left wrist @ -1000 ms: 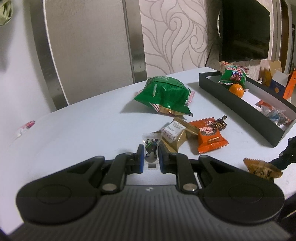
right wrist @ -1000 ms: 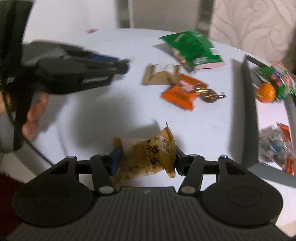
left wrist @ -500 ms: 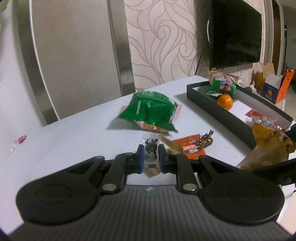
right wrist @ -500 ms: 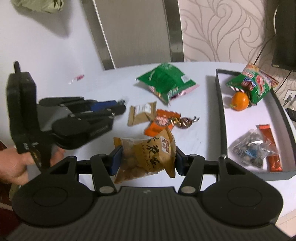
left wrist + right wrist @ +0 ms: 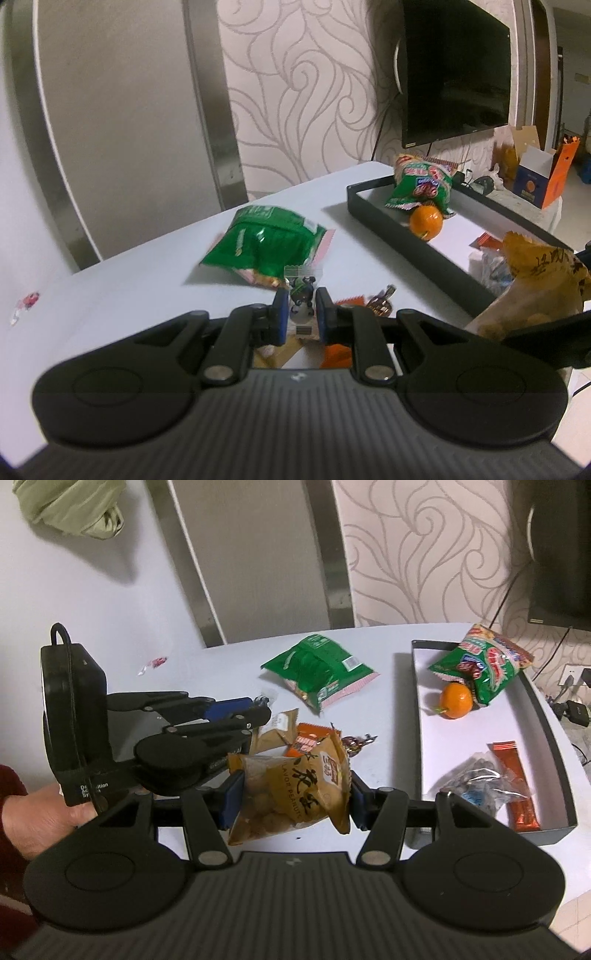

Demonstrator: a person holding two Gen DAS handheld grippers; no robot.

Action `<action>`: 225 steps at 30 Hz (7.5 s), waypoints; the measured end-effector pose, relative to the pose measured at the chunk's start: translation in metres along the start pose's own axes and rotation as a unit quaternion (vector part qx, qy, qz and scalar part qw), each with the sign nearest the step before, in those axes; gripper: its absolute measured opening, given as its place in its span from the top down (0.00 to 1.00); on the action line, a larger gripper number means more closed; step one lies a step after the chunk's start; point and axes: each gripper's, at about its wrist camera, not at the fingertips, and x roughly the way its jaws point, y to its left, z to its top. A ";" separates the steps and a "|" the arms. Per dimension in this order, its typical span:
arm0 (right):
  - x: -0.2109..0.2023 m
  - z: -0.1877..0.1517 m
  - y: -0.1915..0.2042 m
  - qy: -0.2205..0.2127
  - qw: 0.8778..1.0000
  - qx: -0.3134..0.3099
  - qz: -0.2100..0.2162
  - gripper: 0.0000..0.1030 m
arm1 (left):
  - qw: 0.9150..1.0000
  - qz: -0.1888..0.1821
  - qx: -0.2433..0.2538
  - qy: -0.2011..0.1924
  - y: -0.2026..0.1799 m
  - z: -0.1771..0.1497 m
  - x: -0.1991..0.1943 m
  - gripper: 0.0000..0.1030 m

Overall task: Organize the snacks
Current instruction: 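Carry the figurine with the left tool while the right tool carries the tan bag to the box, then open the left tool over the box while the right tool releases the tan bag into it, then move both tools back to the loose snacks on the table, then grasp the small tan cake packet with the left tool while the right tool grasps the orange candy packet, then lift the tan cake packet with the left tool while the right tool lifts the orange candy packet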

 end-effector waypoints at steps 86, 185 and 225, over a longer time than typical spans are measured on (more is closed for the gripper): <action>0.035 0.029 -0.168 -0.006 0.998 -0.010 -0.067 0.22 | 1.000 -0.003 -0.002 -0.002 -0.116 0.080 0.103 0.54; 0.180 0.027 -0.004 0.093 0.994 -0.048 -0.019 0.47 | 0.993 0.054 -0.087 0.050 0.080 -0.047 0.038 0.53; 0.131 -0.008 0.020 0.096 0.991 -0.096 -0.018 0.58 | 0.994 0.063 -0.052 0.078 0.067 -0.056 0.039 0.63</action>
